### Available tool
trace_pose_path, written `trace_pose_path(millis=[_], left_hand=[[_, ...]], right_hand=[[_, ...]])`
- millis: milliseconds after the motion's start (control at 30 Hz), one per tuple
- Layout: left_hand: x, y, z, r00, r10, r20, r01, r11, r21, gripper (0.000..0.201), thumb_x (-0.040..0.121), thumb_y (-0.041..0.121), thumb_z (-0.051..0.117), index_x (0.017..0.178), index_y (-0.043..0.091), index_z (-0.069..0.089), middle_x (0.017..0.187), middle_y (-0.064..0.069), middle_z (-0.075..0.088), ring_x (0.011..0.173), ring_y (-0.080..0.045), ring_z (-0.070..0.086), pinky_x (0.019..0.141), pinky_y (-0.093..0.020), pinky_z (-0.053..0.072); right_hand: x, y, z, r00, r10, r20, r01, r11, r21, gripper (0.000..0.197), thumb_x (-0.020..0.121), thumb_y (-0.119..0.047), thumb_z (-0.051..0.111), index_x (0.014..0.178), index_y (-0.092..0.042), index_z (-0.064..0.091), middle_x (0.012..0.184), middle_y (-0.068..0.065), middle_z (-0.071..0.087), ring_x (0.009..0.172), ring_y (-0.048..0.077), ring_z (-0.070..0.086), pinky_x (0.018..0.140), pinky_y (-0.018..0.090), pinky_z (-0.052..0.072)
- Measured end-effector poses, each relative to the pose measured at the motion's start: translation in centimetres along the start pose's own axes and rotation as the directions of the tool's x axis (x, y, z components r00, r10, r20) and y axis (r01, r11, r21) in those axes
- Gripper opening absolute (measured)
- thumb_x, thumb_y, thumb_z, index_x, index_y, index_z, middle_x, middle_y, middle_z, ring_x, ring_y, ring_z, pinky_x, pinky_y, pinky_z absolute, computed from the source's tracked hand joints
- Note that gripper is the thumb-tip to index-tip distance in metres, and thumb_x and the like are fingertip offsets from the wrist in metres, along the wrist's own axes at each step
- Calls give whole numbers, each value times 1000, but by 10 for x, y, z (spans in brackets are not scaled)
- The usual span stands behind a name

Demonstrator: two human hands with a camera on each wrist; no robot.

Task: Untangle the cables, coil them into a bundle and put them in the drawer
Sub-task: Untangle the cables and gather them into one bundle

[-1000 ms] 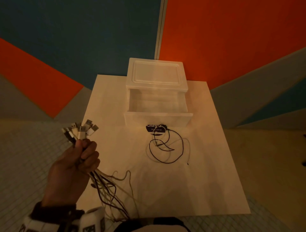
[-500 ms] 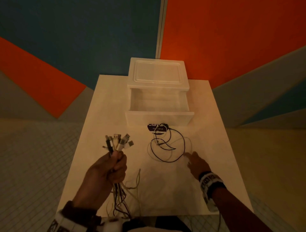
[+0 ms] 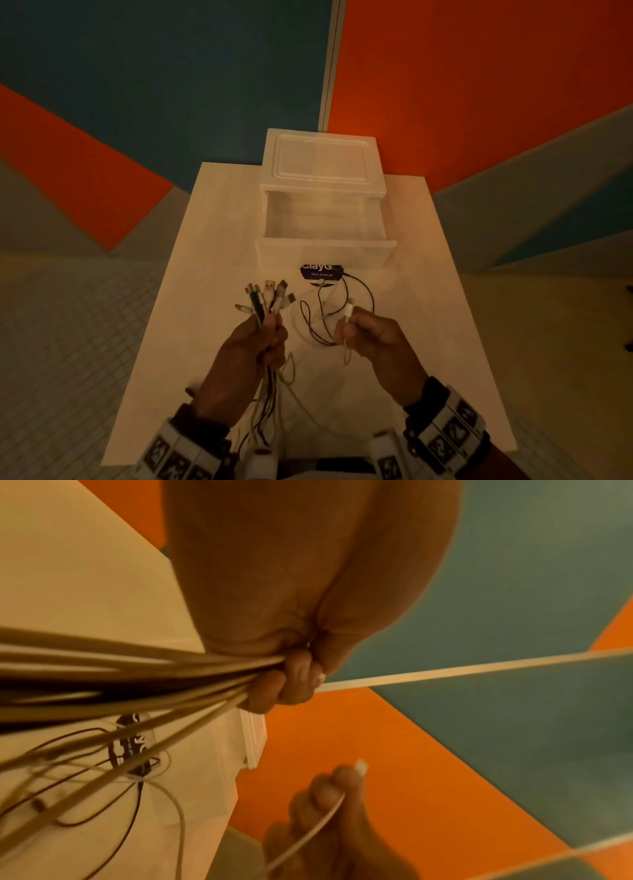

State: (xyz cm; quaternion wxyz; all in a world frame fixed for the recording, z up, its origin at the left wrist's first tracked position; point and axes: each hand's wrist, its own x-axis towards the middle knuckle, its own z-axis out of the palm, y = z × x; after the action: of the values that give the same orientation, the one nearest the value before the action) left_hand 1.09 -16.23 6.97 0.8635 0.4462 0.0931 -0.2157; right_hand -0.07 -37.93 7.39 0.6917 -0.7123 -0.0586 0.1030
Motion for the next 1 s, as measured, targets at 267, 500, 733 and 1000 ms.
trace_pose_path(millis=[267,500,733,1000], left_hand=[[-5,-11,31,996,84,-31,-78,985,155,22,86,23,50,90,1,50,64,2,45,54,-10,36,54,-24,33],[-9,-13,33,997,56,-45,-44,974,222,31,82,26,53,101,3,61,67,-1,57,61,-13,50,59,-26,44],[-10,-13,29,998,62,-19,-58,981,187,37,87,26,49,112,0,61,77,-10,61,65,-15,54,59,-27,45],[-7,1,18,985,170,-29,-170,985,19,15,90,18,55,91,3,56,67,-2,47,55,-14,45,68,-33,49]], right_hand=[[1,-15,22,1000,23,7,-23,997,69,20,95,-10,55,82,-9,69,75,-5,66,70,6,56,66,14,43],[16,-25,40,989,3,-148,2,999,38,9,85,-10,71,78,-6,74,74,13,70,66,20,62,64,32,52],[27,-26,51,979,66,-195,-42,992,123,24,80,-13,77,67,-2,61,61,20,60,43,23,50,49,36,46],[12,11,39,966,174,193,-164,984,-69,34,97,-34,51,101,-1,45,82,-2,59,73,12,58,73,30,49]])
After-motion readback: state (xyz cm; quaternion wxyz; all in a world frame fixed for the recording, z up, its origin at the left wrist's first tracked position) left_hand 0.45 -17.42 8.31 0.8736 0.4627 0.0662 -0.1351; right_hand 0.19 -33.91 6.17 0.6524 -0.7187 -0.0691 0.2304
